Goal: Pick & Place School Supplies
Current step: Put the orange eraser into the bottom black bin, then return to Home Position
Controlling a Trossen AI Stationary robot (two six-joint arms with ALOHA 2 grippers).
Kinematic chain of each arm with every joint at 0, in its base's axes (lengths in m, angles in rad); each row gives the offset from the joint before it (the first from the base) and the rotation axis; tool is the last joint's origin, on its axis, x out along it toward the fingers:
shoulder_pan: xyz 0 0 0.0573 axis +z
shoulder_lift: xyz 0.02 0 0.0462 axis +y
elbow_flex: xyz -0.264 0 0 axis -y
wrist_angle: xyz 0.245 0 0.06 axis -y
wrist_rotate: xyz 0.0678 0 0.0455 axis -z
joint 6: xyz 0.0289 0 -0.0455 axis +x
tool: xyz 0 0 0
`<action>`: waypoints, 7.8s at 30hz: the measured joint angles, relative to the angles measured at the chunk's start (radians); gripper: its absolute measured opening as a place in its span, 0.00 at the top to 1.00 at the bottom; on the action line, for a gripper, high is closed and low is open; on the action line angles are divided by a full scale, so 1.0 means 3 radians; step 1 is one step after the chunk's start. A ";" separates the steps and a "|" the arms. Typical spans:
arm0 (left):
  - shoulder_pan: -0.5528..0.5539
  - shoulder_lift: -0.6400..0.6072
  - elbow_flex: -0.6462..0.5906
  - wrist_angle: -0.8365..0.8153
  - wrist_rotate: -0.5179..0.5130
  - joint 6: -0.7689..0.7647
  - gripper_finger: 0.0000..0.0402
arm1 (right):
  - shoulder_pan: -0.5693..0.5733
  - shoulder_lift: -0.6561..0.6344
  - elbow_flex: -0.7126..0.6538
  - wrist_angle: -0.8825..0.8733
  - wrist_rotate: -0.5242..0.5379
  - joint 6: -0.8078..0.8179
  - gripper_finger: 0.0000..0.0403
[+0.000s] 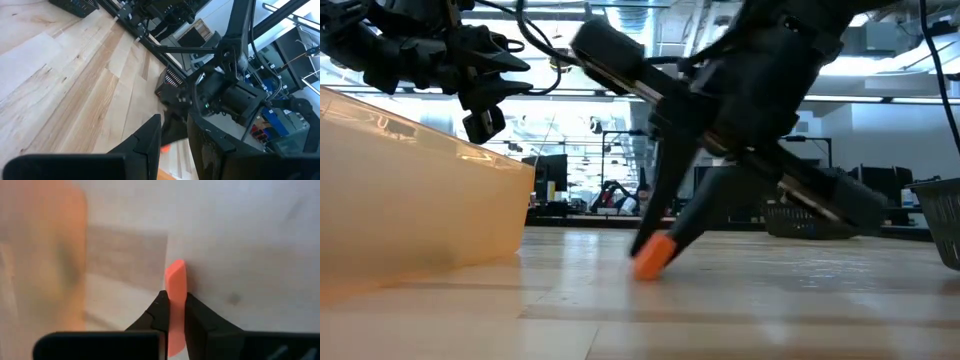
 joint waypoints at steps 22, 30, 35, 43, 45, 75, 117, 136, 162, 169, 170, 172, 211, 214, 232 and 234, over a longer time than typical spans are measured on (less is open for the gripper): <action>0.0000 0.0000 0.0001 0.0003 -0.0006 0.0098 0.78 | 0.0756 -0.1196 0.0016 -0.1984 0.0208 0.0512 0.95; 0.0000 0.0000 0.0001 0.0027 -0.0024 0.0154 0.78 | 0.0993 -0.1096 0.0022 -0.2303 -0.0043 0.0557 0.95; 0.0000 0.0000 0.0001 0.0036 -0.0037 0.0154 0.78 | 0.1140 -0.1098 -0.0150 -0.2378 -0.0161 0.0597 0.95; 0.0000 0.0000 0.0001 0.0061 -0.0044 0.0154 0.78 | 0.1438 -0.1110 -0.0737 -0.1662 -0.0272 0.0644 0.95; 0.0000 0.0000 0.0001 0.0078 -0.0046 0.0154 0.78 | 0.1469 -0.1111 -0.0831 -0.1620 -0.0277 0.0651 0.95; 0.0016 -0.0003 0.0003 0.0760 -0.0409 -0.0095 0.78 | 0.0822 -0.2375 -0.0953 -0.2112 0.0318 -0.0786 0.47; 0.2795 -0.2242 -0.0342 0.1106 0.1858 -0.0614 0.78 | 0.1059 -0.6288 -0.4118 0.3516 -0.0396 -0.6692 0.48; 0.1956 -0.1642 -0.0810 0.0322 0.0468 0.0767 0.78 | 0.1048 -0.7134 -0.4291 0.1547 0.1631 -0.6193 0.48; 0.1680 -0.0637 -0.0810 0.0595 -0.0528 0.1551 0.78 | 0.1077 -0.7003 -0.4576 0.0984 0.1688 -0.5407 0.44; 0.1680 -0.0637 -0.0810 0.0604 -0.0527 0.1552 0.78 | 0.1077 -0.7002 -0.4577 0.0986 0.1688 -0.5408 0.44; 0.1661 -0.0642 -0.0810 0.0603 -0.0529 0.1554 0.78 | 0.1077 -0.7002 -0.4577 0.0986 0.1687 -0.5408 0.44; 0.1581 -0.0704 -0.0810 0.0614 -0.0594 0.1552 0.78 | 0.1077 -0.7002 -0.4577 0.0988 0.1688 -0.5407 0.44; -0.0013 -0.2630 -0.0809 -0.0388 -0.0625 0.1549 0.78 | 0.0241 -0.6749 -0.4620 0.1133 0.1690 -0.5409 0.44; -0.0013 -0.2566 -0.0809 -0.0904 -0.0624 0.1549 0.78 | 0.0238 -0.6750 -0.4620 0.1134 0.1693 -0.5409 0.44; -0.0017 -0.2776 -0.0806 -0.1112 -0.0727 0.1550 0.78 | 0.0104 -0.6469 -0.4623 0.1140 0.1692 -0.5409 0.44; -0.0017 -0.2778 -0.0809 -0.1108 -0.0729 0.1549 0.78 | 0.0104 -0.6471 -0.4623 0.1140 0.1691 -0.5409 0.44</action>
